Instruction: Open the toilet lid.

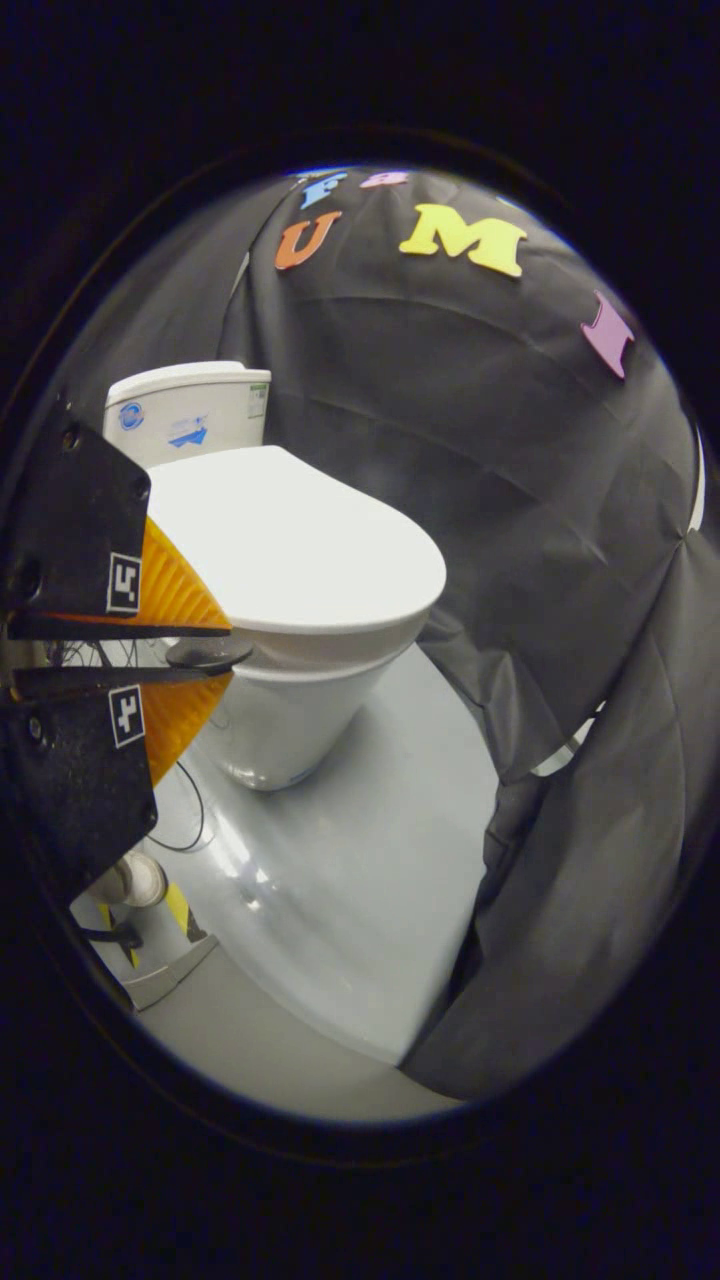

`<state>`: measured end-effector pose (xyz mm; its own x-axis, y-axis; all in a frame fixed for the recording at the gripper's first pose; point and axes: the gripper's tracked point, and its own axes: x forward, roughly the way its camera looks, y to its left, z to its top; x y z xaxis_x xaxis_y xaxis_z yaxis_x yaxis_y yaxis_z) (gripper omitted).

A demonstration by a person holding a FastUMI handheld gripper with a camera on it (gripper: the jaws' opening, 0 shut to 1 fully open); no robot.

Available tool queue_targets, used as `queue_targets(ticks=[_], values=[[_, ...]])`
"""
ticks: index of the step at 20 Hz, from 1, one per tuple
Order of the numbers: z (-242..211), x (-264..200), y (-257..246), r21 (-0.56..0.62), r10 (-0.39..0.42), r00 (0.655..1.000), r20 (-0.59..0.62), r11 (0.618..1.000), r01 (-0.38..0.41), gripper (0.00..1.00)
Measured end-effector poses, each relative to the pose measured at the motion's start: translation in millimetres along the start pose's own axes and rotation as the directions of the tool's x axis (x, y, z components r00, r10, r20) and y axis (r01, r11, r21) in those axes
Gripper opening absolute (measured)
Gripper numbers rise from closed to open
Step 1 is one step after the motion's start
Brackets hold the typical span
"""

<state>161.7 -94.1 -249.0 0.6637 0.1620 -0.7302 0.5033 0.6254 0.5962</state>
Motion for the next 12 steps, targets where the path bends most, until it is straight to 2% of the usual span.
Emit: queue_targets(ticks=[5, 12], values=[[6, -24, 29, -0.021, 0.048, 0.999, 0.025, 0.999, -0.047, 0.13], [7, -60, 79, -0.117, 0.121, 0.99, 0.069, 0.987, -0.112, 0.13]])
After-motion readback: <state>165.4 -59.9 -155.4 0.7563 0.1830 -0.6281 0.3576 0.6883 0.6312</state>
